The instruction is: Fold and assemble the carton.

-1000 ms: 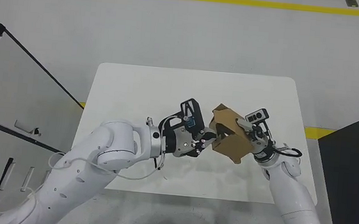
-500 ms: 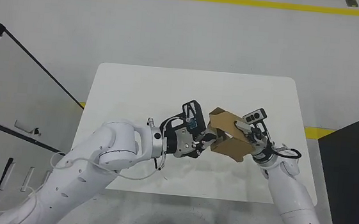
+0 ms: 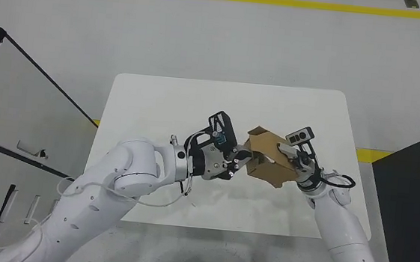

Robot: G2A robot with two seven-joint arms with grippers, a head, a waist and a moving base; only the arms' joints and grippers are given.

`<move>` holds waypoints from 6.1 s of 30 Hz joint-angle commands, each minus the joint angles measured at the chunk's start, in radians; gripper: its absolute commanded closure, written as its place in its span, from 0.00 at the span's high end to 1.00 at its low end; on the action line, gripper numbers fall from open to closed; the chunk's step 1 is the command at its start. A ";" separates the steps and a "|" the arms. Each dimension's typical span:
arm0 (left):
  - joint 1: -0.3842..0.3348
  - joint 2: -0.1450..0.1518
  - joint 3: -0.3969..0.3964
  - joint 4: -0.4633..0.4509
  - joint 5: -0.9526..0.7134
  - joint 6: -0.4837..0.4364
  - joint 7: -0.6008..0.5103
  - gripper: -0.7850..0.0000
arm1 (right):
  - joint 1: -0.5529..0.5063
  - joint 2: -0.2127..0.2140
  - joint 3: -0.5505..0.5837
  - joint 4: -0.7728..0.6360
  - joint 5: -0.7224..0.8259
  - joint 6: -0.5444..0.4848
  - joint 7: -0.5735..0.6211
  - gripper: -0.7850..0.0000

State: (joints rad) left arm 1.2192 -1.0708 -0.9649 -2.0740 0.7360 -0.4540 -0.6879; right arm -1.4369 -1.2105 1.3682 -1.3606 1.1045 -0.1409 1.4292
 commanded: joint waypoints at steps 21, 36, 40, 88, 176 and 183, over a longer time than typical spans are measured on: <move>-0.012 -0.005 0.016 0.000 0.012 0.015 0.007 0.00 | 0.005 -0.005 -0.014 -0.003 0.015 0.010 0.011 0.00; -0.019 -0.008 0.032 -0.007 0.022 0.012 0.009 0.00 | -0.015 -0.003 -0.010 -0.030 0.007 0.012 0.014 0.00; -0.023 -0.010 0.040 -0.008 0.021 0.005 0.001 0.00 | -0.018 -0.004 -0.012 -0.037 0.008 0.012 0.010 0.00; -0.039 -0.015 0.047 0.007 0.031 0.010 -0.008 0.00 | -0.017 -0.002 0.000 -0.020 0.002 0.011 0.012 0.00; -0.174 -0.055 0.032 0.022 -0.010 0.006 0.113 0.00 | 0.018 -0.039 -0.004 0.053 0.140 0.029 0.040 0.00; -0.114 -0.041 -0.026 0.018 -0.003 0.017 0.085 0.00 | 0.030 -0.042 0.004 0.065 0.164 0.020 0.082 0.00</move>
State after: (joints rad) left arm 1.0998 -1.1129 -0.9875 -2.0541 0.7322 -0.4375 -0.6002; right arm -1.4086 -1.2520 1.3724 -1.2967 1.2691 -0.1223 1.5047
